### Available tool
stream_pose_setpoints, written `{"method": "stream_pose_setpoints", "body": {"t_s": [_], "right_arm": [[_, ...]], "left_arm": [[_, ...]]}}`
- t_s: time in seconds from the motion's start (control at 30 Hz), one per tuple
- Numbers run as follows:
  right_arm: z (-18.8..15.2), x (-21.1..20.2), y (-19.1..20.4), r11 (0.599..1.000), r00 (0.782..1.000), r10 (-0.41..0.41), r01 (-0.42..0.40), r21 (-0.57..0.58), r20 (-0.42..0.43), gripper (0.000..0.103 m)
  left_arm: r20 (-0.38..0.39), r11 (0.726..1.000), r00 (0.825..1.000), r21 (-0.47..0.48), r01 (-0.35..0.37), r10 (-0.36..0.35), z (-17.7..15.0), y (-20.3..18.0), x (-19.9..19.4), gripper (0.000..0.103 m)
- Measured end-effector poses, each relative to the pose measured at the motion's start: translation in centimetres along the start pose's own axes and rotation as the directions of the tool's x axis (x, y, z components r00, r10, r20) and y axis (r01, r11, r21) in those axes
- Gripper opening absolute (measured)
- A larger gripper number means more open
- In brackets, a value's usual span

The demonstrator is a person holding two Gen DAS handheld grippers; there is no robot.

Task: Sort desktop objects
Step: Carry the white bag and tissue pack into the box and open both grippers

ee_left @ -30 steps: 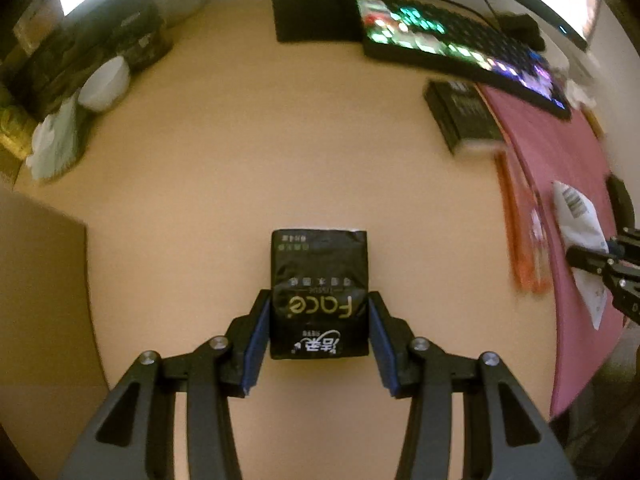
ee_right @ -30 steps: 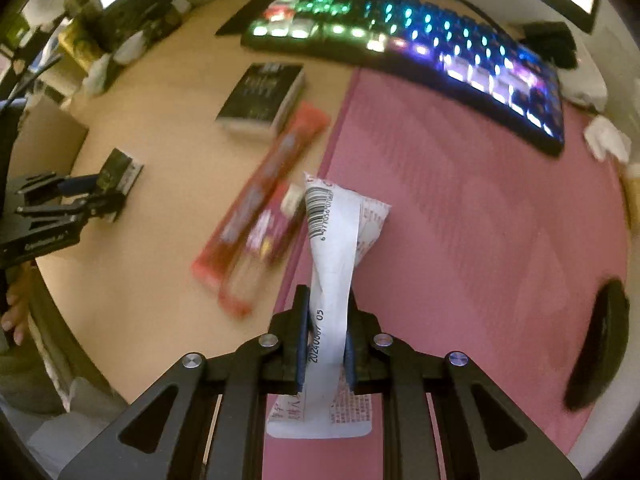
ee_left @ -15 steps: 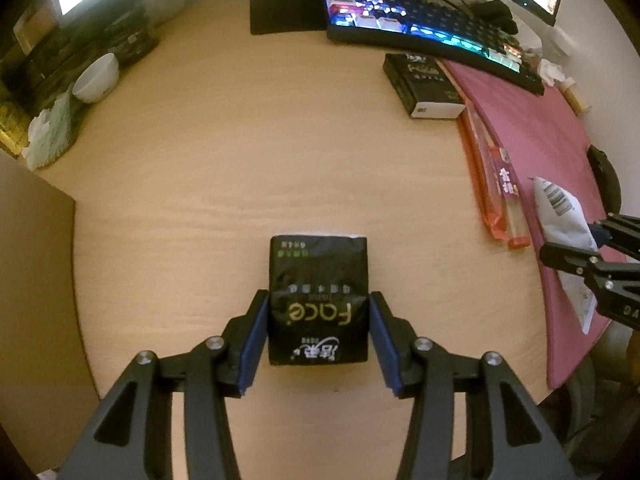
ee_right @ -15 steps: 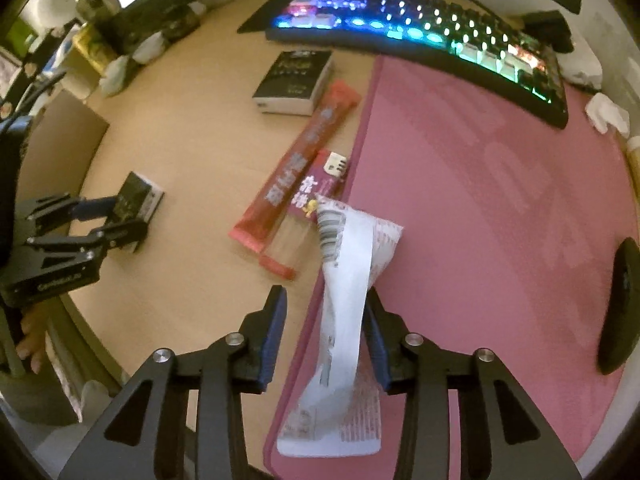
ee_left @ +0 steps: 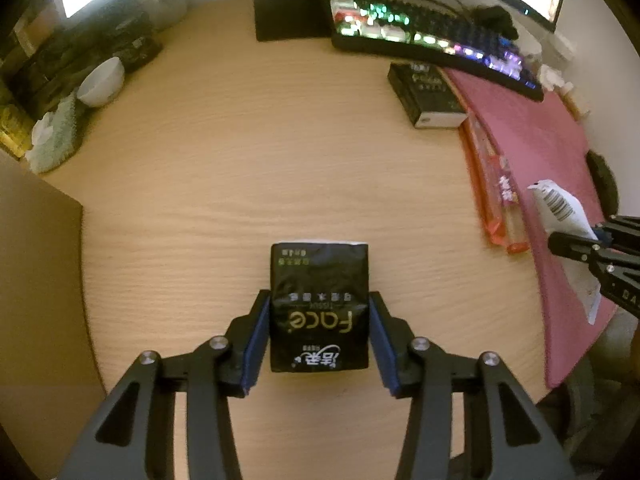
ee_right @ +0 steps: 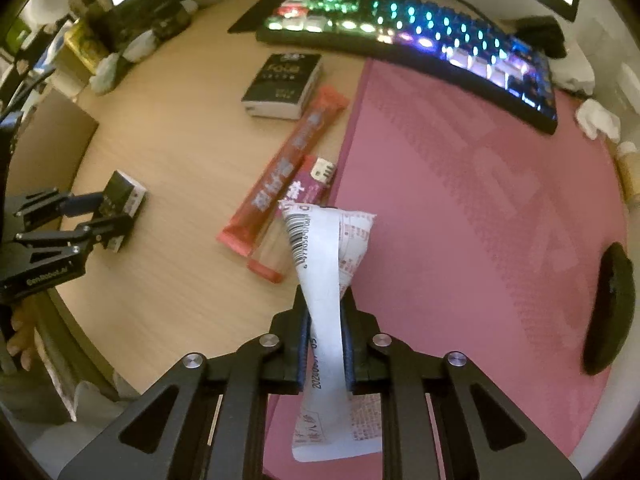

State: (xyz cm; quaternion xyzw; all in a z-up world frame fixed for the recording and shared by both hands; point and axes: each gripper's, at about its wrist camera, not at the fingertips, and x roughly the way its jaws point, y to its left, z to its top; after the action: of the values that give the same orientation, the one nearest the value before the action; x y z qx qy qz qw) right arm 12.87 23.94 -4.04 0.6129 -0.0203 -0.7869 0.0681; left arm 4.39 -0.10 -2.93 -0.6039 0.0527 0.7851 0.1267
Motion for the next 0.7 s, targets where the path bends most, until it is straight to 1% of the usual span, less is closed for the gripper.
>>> {"method": "stream_pose_setpoints", "body": {"t_s": [0.1, 0.17, 0.23, 0.27, 0.3, 0.33, 0.37, 0.4, 0.43, 0.5, 0.53, 0.57, 0.63, 0.7], "right_arm": [[0.6, -1.3, 0.2, 1.000, 0.999, 0.027, -0.027, -0.007, 0.019, 0.015], [1.3, -2.3, 1.4, 0.998, 0.999, 0.040, -0.039, -0.046, 0.033, 0.015], [2.4, -3.1, 3.6, 0.992, 0.996, 0.074, -0.069, -0.107, 0.041, 0.015], [2.9, -3.4, 5.0, 0.986, 0.995, 0.091, -0.084, -0.143, 0.043, 0.015], [3.8, -3.8, 7.1, 0.975, 0.992, 0.115, -0.104, -0.196, 0.045, 0.015], [4.3, -4.0, 8.7, 0.967, 0.990, 0.130, -0.116, -0.228, 0.046, 0.015], [5.0, -4.3, 10.7, 0.953, 0.987, 0.151, -0.133, -0.271, 0.047, 0.015], [5.7, -4.7, 13.1, 0.934, 0.983, 0.180, -0.156, -0.321, 0.047, 0.015], [6.3, -5.1, 16.1, 0.909, 0.975, 0.217, -0.186, -0.374, 0.043, 0.015], [7.6, -5.9, 21.1, 0.855, 0.957, 0.288, -0.248, -0.456, 0.021, 0.015], [8.0, -6.1, 23.1, 0.834, 0.950, 0.311, -0.265, -0.484, 0.015, 0.015], [8.5, -6.4, 24.9, 0.816, 0.946, 0.324, -0.273, -0.510, 0.012, 0.015], [9.4, -6.8, 29.4, 0.776, 0.940, 0.342, -0.278, -0.566, 0.008, 0.015], [10.2, -6.8, 32.6, 0.745, 0.931, 0.365, -0.299, -0.596, -0.011, 0.015]], "left_arm": [[0.028, 0.999, 0.999, -0.002, 0.033, -0.033, -0.4, 0.9, -1.7, 0.052], [0.064, 0.998, 0.996, 0.000, 0.055, -0.055, -0.9, 1.9, -3.9, 0.052], [0.105, 0.997, 0.991, -0.008, 0.082, -0.080, 0.3, 0.8, -5.3, 0.052], [0.130, 0.996, 0.988, -0.018, 0.091, -0.088, 0.2, 1.3, -6.4, 0.052], [0.160, 0.995, 0.983, -0.030, 0.096, -0.090, 0.0, 2.6, -7.9, 0.052], [0.188, 0.995, 0.978, -0.044, 0.094, -0.084, 0.4, 3.6, -8.9, 0.052], [0.216, 0.994, 0.974, -0.066, 0.085, -0.069, 0.1, 4.6, -10.2, 0.052], [0.243, 0.993, 0.969, -0.097, 0.065, -0.040, -0.4, 6.0, -11.6, 0.052], [0.264, 0.991, 0.965, -0.130, 0.036, -0.001, -1.5, 8.2, -13.2, 0.052], [0.282, 0.978, 0.956, -0.205, -0.021, 0.079, -2.9, 11.3, -15.0, 0.052], [0.283, 0.968, 0.952, -0.246, -0.045, 0.116, -3.5, 12.8, -15.5, 0.052], [0.279, 0.952, 0.947, -0.296, -0.075, 0.161, -4.0, 14.5, -16.1, 0.052], [0.264, 0.928, 0.941, -0.356, -0.111, 0.213, -4.8, 16.5, -15.9, 0.052], [0.242, 0.911, 0.943, -0.396, -0.116, 0.226, -5.3, 18.5, -15.6, 0.052]]}}
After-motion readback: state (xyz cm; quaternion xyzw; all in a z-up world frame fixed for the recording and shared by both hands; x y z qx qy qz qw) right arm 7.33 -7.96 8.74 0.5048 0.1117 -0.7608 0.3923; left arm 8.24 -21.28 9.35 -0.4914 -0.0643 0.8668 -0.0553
